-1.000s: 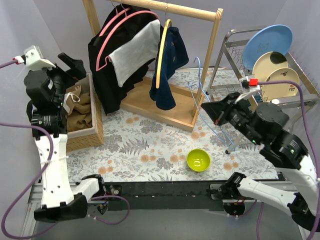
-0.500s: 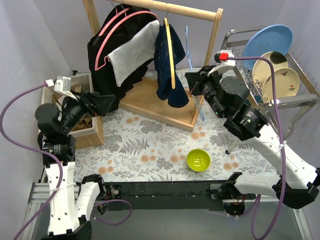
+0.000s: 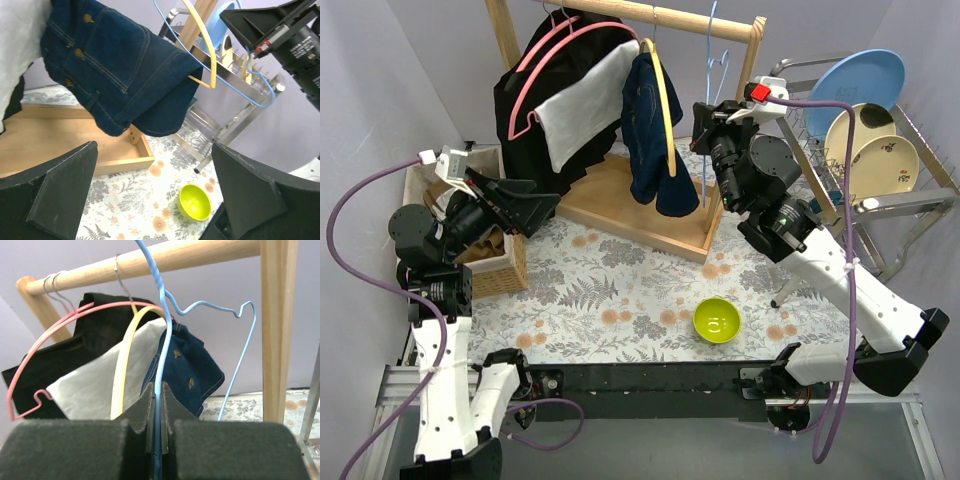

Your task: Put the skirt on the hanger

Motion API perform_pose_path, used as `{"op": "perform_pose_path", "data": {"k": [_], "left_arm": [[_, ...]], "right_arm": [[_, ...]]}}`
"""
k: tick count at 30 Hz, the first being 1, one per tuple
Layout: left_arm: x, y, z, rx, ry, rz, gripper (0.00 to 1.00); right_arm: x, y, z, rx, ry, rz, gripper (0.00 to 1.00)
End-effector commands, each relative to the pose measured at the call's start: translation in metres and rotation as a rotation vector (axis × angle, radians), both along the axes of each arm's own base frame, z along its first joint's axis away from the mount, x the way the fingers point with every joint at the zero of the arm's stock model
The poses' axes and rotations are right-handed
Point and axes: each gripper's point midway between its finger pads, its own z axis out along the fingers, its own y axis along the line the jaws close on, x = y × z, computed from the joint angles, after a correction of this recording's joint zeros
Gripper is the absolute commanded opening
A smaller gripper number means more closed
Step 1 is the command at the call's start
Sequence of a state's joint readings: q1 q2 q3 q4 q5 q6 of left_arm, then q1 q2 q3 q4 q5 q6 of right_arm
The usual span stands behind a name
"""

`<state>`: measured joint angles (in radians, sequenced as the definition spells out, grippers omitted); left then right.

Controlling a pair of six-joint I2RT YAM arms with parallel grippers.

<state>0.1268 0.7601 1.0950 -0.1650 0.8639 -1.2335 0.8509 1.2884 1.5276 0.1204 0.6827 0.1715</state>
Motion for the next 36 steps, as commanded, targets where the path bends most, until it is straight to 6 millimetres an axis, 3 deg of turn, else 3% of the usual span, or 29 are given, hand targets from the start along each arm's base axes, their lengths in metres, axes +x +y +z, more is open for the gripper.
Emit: {"op": "perform_pose_path", "data": {"k": [1,11,16,21,25,28,29,34,36], "left_arm": [[-0.001,-0.008,0.019,-0.022,-0.028,-0.080,0.98],[0.017,-0.017,0.052,-0.087,-0.059,-0.161,0.98],[0.042,-0.031,0.059,-0.104,-0.045,-0.193,0.96],[0.052,-0.071,0.072,-0.107,-0.067,-0.258,0.96],[0.058,-0.098,0.078,-0.130,-0.068,-0.276,0.95],[0.069,-0.113,0.076,-0.145,-0.078,-0.250,0.96],[0.070,-0.116,0.079,-0.153,-0.097,-0.253,0.96],[0.084,-0.149,0.079,-0.154,-0.106,-0.306,0.95],[0.100,-0.162,0.069,-0.147,-0.079,-0.306,0.95]], "right_arm": [[0.005,-0.029,0.038,0.102,-0.101,-0.121,0.01],[0.029,-0.040,0.020,0.097,-0.065,-0.165,0.01],[0.033,-0.042,0.003,0.113,-0.034,-0.149,0.01],[0.037,-0.039,-0.015,0.110,0.010,-0.139,0.01],[0.034,-0.037,-0.017,0.115,0.021,-0.112,0.02],[0.025,-0.038,-0.011,0.118,0.014,-0.079,0.26],[0.022,-0.038,-0.012,0.108,0.023,-0.070,0.41],[-0.003,-0.048,-0.007,0.104,0.032,-0.013,0.66],[-0.011,-0.050,-0.016,0.085,0.048,0.007,0.74]]}}
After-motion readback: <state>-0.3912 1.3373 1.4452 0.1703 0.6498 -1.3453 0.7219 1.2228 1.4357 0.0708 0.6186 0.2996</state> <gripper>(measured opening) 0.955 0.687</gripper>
